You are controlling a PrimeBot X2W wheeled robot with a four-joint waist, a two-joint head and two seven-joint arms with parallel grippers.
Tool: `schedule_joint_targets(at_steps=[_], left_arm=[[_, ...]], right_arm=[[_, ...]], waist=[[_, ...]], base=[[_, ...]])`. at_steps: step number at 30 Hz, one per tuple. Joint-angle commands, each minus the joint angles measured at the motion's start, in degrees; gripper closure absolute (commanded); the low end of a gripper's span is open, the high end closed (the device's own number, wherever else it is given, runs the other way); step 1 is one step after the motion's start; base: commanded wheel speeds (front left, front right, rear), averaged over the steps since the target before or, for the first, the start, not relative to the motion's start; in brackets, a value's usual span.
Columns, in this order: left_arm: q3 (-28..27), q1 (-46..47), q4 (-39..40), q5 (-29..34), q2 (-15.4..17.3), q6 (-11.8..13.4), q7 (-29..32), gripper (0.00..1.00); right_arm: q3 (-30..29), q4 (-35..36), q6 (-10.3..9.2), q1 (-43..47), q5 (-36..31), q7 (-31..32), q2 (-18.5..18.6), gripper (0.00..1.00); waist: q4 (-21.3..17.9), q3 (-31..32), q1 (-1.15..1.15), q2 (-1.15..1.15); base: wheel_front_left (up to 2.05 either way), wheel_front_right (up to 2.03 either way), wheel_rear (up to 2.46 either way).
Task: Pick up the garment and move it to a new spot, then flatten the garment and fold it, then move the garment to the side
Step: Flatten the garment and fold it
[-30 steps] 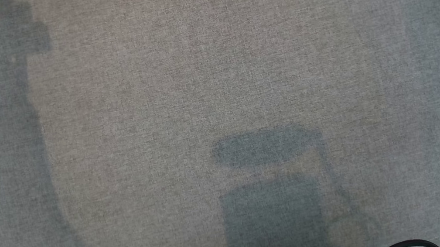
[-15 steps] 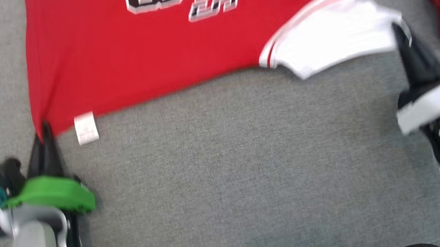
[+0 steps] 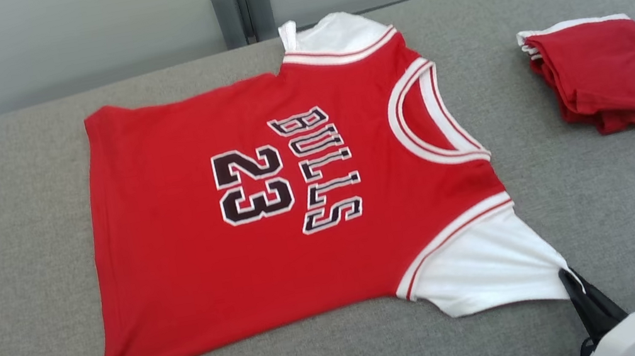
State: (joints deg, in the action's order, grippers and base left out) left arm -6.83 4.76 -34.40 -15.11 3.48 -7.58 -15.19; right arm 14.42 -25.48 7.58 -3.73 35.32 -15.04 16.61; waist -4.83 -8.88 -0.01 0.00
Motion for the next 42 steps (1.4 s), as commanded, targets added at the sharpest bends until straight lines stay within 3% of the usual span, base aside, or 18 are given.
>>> schedule_joint_targets(at_steps=[1, 19, 32, 42], left_arm=[[-2.1, -2.6, 0.4, -1.1, 0.4, 0.2, 0.1, 1.00], [-1.3, -15.3, 3.4, -2.1, -0.2, 0.2, 0.1, 1.00], [4.2, -10.6, 11.3, 0.0, -0.3, 0.2, 0.1, 1.00], [5.1, -2.3, 6.4, 1.1, -0.4, 0.2, 0.1, 1.00]], right_arm=[[0.2, -0.7, -0.18, 2.6, -0.2, -0.1, 0.4, 1.00], [0.4, 0.1, -0.19, 13.3, -3.4, -0.1, 2.4, 1.00], [-2.5, 3.7, -0.15, 6.1, -3.0, -0.1, 0.4, 1.00], [-1.3, -1.5, -0.15, -6.8, -4.9, -0.1, -0.8, 1.00]], waist=[[-1.3, 6.8, 0.01, 0.00], [1.4, 12.1, 0.01, 0.00], [3.8, 9.8, 0.01, 0.00], [4.8, 5.5, 0.01, 0.00]], base=[[0.00, 0.00, 0.00], [0.00, 0.00, 0.00], [0.00, 0.00, 0.00], [0.00, 0.00, 0.00]])
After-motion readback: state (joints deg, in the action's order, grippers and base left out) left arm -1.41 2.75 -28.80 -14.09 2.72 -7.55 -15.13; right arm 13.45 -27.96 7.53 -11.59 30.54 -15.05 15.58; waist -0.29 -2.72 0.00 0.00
